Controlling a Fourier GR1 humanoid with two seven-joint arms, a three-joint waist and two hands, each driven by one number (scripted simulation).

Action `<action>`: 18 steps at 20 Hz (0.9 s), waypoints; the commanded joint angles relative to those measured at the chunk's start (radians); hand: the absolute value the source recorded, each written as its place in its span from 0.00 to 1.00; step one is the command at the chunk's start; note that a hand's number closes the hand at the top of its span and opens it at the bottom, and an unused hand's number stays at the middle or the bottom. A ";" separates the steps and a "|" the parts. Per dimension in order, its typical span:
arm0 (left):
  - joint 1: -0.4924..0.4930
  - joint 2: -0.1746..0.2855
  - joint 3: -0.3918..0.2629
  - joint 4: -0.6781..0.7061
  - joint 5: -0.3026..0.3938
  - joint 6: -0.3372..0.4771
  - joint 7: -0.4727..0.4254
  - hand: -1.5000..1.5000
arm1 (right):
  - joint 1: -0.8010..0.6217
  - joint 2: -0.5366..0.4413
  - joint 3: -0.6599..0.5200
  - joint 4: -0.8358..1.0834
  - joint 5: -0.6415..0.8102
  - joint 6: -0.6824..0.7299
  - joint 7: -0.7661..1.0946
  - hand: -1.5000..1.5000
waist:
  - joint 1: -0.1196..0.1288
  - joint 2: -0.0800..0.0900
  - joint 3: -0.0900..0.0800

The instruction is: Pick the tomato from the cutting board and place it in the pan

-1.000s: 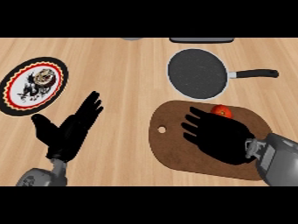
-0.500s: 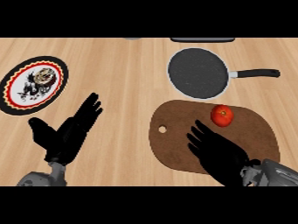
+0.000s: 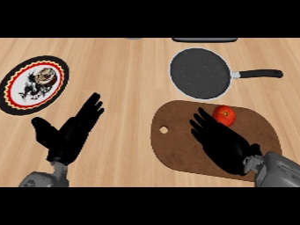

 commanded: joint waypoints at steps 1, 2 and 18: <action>0.021 0.017 0.029 -0.017 0.012 -0.051 -0.002 0.50 | -0.002 0.053 -0.054 0.124 0.061 -0.065 -0.047 0.00 | 0.005 0.001 0.000; -0.011 -0.006 0.029 0.055 -0.031 -0.025 -0.031 0.50 | 0.034 -0.022 -0.080 0.067 0.048 -0.098 -0.087 0.00 | -0.002 0.001 0.000; 0.011 -0.056 0.043 -0.026 -0.057 -0.036 0.029 0.50 | -0.011 0.143 -0.209 0.323 0.194 -0.386 -0.300 1.00 | 0.005 0.001 0.000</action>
